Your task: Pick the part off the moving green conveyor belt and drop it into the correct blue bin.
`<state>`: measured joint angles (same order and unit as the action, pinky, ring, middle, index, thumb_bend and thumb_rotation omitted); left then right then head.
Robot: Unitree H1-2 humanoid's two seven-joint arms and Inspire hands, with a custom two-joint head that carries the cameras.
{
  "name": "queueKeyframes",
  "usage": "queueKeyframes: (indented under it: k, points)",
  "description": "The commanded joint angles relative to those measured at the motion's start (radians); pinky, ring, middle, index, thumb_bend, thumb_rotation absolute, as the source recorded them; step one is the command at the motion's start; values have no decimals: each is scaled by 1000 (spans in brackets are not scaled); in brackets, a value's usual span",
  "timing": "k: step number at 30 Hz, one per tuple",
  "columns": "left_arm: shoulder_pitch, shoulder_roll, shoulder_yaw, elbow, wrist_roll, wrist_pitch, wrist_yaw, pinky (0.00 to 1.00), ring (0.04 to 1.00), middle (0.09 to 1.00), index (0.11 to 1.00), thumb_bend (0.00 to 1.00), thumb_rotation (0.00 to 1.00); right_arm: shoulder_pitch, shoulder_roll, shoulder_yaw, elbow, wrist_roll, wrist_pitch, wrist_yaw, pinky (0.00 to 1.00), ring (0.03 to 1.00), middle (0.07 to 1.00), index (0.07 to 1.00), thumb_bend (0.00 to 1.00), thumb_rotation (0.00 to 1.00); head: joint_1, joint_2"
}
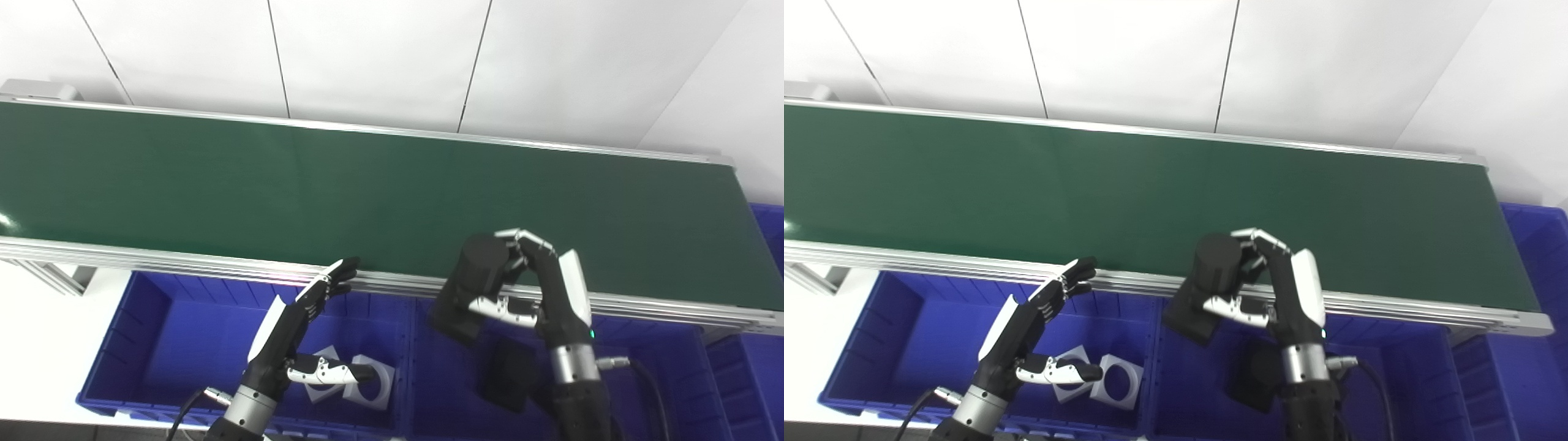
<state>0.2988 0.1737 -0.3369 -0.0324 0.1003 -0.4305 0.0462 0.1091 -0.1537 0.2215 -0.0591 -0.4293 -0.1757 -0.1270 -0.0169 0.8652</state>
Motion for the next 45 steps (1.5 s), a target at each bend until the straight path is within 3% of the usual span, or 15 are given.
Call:
queueKeyframes:
  k: [1, 9, 17, 26, 27, 28, 29, 31, 33, 39, 45]
  points:
    - [-8, -7, 18, -25, 4, -18, -19, 841, 897, 914, 893, 894, 364, 4, -26, -10, -4, 3, -23, 22, 352, 383, 499, 569, 502, 0, 1, 4]
    - [5, -19, 59, -13, -2, -33, -59, 830, 889, 905, 886, 889, 358, 13, -108, 28, 27, -84, 27, 130, 380, 383, 490, 572, 501, 0, -5, 8]
    - [11, -25, 80, -11, 4, -36, -73, 825, 887, 903, 882, 901, 374, 10, -118, 61, 40, -179, 88, 181, 357, 373, 476, 570, 501, 0, -17, 10]
    - [15, -25, 86, -17, -5, -39, -82, 829, 886, 902, 881, 897, 365, -4, -131, 111, 64, -300, 139, 215, 438, 408, 506, 547, 506, 0, -25, 10]
    - [17, -25, 88, -17, -4, -39, -82, 829, 887, 903, 881, 896, 362, -3, -132, 114, 64, -308, 140, 215, 466, 505, 504, 521, 512, 0, -27, 10]
    - [17, -25, 89, -17, -3, -38, -82, 827, 886, 903, 881, 897, 364, 0, -131, 116, 61, -314, 145, 219, 523, 622, 654, 507, 509, 79, -28, 10]
    - [18, -25, 90, -18, -2, -38, -82, 827, 886, 903, 881, 898, 367, 3, -129, 116, 52, -321, 155, 225, 554, 674, 722, 503, 510, 108, -28, 10]
    - [20, -24, 91, -20, -4, -39, -84, 826, 887, 904, 880, 896, 368, 13, -127, 117, 24, -346, 182, 235, 622, 770, 819, 722, 638, 145, -28, 12]
    - [21, -23, 92, -21, -13, -39, -89, 827, 887, 902, 878, 899, 364, 23, -126, 116, -6, -365, 202, 243, 704, 849, 881, 807, 706, 238, -29, 13]
    - [26, -16, 97, -29, -10, -39, -93, 823, 886, 904, 882, 900, 376, 87, -118, 102, -98, -383, 214, 215, 856, 984, 991, 939, 853, 331, -36, 15]
    - [30, -12, 104, -33, -15, -38, -100, 823, 885, 902, 883, 901, 371, 153, -98, 71, -147, -338, 165, 139, 928, 1000, 1000, 999, 905, 366, -43, 15]
